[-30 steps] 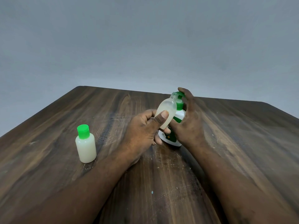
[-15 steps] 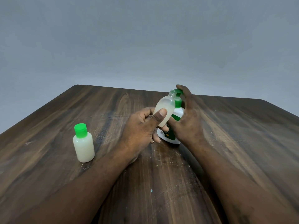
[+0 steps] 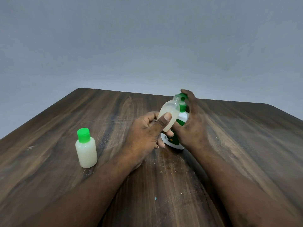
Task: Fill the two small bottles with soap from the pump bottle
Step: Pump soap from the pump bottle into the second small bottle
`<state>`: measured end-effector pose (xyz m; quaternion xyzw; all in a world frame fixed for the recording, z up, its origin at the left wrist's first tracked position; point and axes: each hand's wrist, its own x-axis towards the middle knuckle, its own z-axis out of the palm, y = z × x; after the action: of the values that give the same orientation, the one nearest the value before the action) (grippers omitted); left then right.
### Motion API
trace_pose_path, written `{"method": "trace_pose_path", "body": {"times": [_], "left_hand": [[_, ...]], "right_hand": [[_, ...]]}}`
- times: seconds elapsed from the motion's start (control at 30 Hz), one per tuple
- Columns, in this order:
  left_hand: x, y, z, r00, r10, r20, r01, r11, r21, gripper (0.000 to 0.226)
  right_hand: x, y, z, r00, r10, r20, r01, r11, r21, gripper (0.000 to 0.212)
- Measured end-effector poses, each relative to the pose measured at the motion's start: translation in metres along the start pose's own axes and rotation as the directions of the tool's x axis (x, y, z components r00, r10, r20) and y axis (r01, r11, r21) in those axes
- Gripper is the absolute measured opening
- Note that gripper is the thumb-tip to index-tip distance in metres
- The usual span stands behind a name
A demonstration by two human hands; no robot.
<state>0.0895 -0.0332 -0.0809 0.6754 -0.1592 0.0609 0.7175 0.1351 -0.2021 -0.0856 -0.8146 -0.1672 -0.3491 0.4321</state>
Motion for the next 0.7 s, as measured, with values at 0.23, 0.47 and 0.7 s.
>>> {"method": "trace_pose_path", "body": {"times": [0.23,0.47,0.7], "left_hand": [[0.0013,-0.0006,-0.0027,1.0,0.005,0.004,-0.005,1.0,0.012,0.041],[0.0013,0.0017,-0.0015,1.0,0.011,0.009,-0.011,1.0,0.012,0.042],[0.0,0.0006,-0.001,1.0,0.007,0.013,-0.007,1.0,0.001,0.042]], "right_hand": [[0.0031,0.0009,0.0005,1.0,-0.01,0.004,0.009,0.999,0.041,0.078],[0.0011,0.0008,-0.0016,1.0,-0.01,0.004,0.01,1.0,-0.001,0.086],[0.0004,-0.0019,-0.001,1.0,-0.002,0.016,0.002,1.0,-0.007,0.087]]}}
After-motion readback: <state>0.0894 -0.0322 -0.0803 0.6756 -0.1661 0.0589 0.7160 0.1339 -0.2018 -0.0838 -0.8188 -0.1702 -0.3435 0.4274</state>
